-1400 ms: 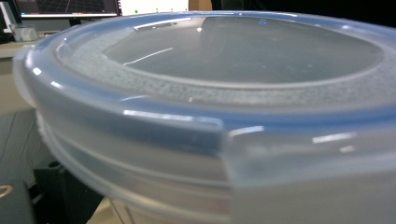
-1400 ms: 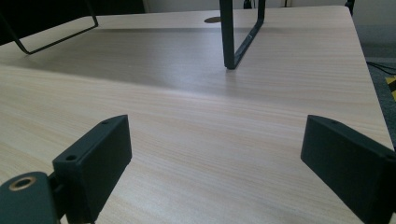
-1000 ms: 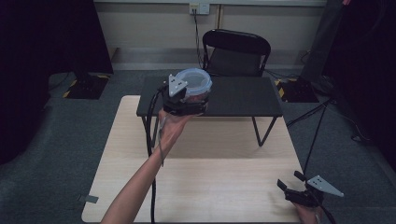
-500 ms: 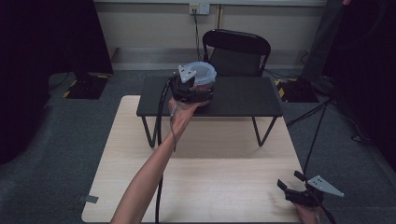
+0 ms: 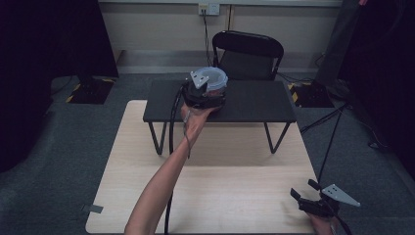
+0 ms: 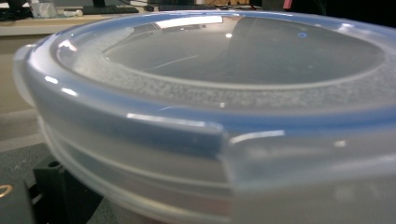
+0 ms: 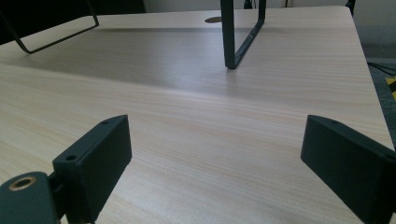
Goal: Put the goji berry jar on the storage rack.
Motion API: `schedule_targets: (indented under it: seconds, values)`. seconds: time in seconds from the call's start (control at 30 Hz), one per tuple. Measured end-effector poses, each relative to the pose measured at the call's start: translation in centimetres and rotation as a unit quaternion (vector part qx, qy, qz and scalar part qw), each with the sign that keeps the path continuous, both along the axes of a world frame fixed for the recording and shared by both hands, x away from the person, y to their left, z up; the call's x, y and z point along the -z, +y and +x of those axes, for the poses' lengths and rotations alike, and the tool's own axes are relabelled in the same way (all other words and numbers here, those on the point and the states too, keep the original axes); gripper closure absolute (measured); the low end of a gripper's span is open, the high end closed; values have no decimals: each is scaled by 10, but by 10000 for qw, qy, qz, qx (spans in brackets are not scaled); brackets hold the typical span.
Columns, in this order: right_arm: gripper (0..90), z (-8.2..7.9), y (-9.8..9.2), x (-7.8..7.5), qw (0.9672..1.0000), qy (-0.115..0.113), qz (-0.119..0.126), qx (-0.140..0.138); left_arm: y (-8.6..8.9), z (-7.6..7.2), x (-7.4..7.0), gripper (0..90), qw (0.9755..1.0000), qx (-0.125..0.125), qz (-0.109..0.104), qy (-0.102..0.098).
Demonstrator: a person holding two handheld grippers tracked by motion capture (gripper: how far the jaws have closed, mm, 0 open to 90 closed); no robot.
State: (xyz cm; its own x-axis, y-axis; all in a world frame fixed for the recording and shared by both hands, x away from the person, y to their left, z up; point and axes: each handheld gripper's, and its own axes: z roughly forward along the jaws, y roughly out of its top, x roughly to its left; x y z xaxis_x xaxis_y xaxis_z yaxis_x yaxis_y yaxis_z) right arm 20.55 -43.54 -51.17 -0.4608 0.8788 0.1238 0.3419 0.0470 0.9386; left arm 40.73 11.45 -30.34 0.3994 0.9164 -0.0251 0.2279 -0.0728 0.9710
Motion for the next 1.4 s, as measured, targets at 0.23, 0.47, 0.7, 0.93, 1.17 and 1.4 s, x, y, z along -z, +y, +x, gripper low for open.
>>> schedule_targets:
  seconds: [0.23, 0.47, 0.7, 0.93, 1.17, 1.4]
  values:
    - [78, 0, 0, 0, 10000, 3, -9, -11, -3, -5, 10, 10, 9998, -58, 56, -203]
    - [77, 0, 0, 0, 10000, 1, -15, -24, -1, -12, 21, 3, 9992, -89, -40, -398]
    - [75, 0, 0, 0, 10000, 10, -17, -25, 3, -23, 29, 1, 9988, -101, -76, -478]
    - [75, 0, 1, -1, 10000, 9, -33, -24, 16, -41, 41, 4, 9981, -74, -162, -597]
    - [75, 0, 1, -1, 10000, 5, -47, -25, 42, -80, 54, 5, 9956, 210, -384, -828]
    - [75, 0, 2, -1, 10000, 5, -47, -26, 72, -125, 70, 6, 9925, 448, -554, -992]
